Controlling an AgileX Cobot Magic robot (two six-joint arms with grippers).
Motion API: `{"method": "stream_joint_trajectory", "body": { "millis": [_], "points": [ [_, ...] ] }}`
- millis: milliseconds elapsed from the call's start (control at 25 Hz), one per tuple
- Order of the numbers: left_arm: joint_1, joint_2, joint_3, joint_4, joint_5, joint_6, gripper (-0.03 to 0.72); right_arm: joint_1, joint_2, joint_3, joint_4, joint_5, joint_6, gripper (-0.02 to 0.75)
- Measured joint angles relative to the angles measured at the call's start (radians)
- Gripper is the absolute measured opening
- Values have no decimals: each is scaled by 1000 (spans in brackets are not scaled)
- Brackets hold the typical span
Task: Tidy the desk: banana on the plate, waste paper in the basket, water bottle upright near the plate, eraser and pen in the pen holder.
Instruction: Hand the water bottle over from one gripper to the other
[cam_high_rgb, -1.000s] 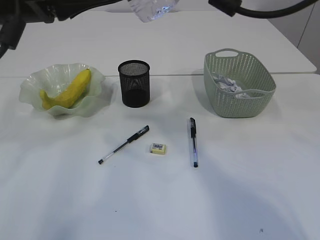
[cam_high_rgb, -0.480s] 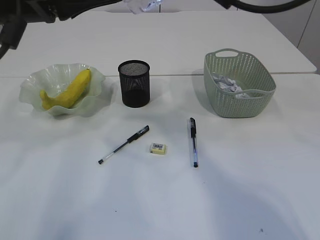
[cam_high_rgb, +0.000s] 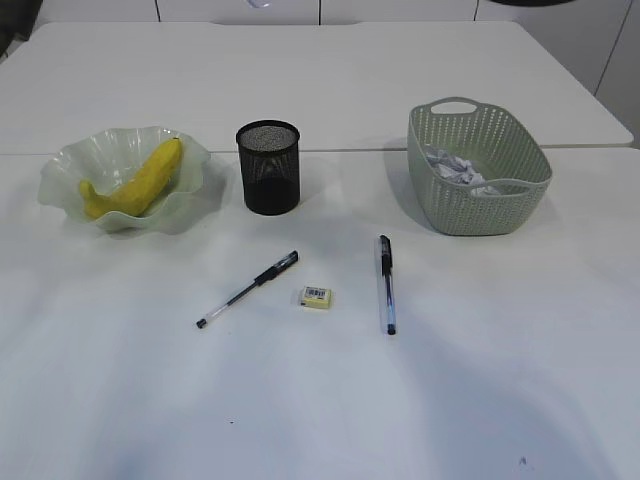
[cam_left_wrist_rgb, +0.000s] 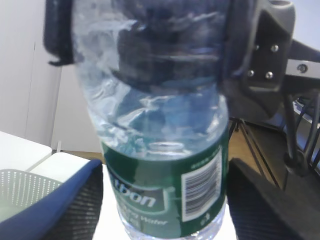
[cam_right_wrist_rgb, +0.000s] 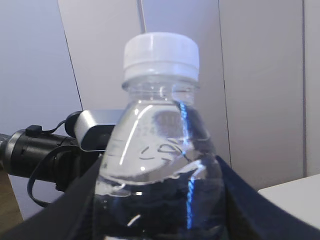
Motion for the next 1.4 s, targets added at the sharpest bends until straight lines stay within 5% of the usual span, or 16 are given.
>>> {"method": "stream_joint_trajectory", "body": {
  "millis": [520, 1400],
  "points": [
    [0, 0, -2, -2, -1, -15, 538, 0, 2, 0, -4, -10, 98, 379],
    [-47, 0, -65, 7, -103, -48, 538, 33, 2, -14, 3, -36, -18, 379]
  ]
}}
